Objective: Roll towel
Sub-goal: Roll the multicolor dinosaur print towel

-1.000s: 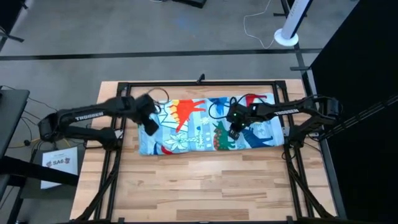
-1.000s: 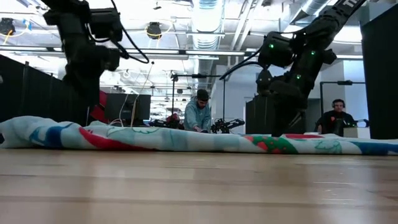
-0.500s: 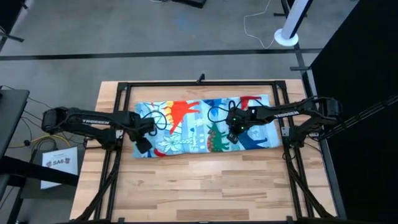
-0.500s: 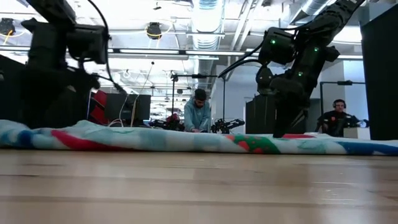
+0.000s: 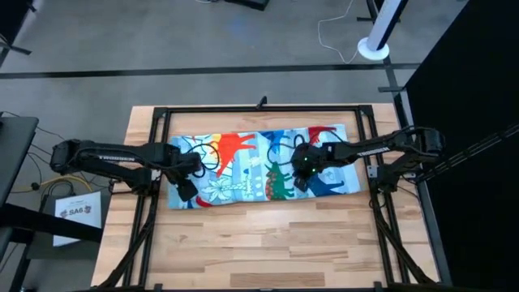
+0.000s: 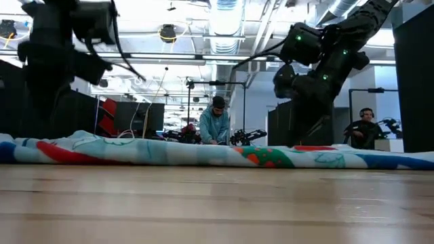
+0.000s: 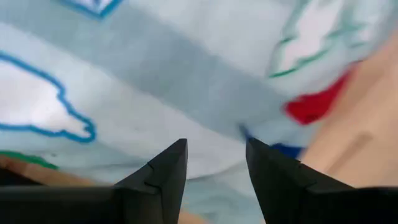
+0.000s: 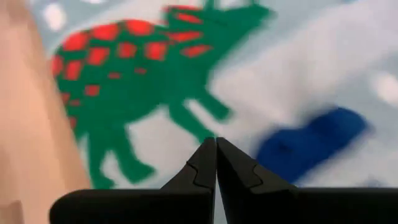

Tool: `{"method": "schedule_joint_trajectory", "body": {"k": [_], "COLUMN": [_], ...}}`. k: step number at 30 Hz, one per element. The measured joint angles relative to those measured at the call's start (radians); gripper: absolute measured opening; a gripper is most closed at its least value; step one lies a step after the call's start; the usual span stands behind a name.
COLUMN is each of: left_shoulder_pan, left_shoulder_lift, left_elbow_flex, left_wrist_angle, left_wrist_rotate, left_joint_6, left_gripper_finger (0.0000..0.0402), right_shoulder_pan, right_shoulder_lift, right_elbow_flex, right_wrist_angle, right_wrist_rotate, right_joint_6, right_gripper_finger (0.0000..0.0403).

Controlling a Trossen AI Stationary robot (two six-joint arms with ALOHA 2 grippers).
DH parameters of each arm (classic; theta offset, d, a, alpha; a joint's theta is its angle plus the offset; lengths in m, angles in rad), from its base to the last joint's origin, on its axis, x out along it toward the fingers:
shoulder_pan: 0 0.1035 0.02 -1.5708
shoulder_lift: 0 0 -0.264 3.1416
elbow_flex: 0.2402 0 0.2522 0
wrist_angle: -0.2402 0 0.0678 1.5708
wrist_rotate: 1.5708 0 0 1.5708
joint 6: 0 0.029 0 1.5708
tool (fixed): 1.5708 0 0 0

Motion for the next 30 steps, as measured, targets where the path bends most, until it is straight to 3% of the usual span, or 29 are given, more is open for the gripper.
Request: {"method": "schedule_joint_trajectory", "body": {"k": [6, 21, 30], "left_shoulder_pan": [-0.104, -0.313, -0.46], "left_shoulder_lift": [-0.014, -0.015, -0.019], "left_elbow_flex": [-0.008, -0.156, -0.267], "left_wrist_angle": [-0.144, 0.079, 0.248], "left_wrist_rotate": [0.043, 0.052, 0.113], "left_joint_6": [-0.13, -0.398, -0.751], "left_gripper_finger": [0.015, 0.0118, 0.0095], "right_shoulder_pan": [0.024, -0.021, -0.031], "right_shoulder_lift": [0.122, 0.148, 0.106], "right_elbow_flex": [0.005, 0.006, 0.006], "right_wrist_angle": [0.035, -0.002, -0.116], "right_wrist_rotate": [-0.002, -0.001, 0.016], "right_joint_6": [-0.013, -0.052, -0.098], "right_gripper_finger": [0.0, 0.0, 0.0]}}
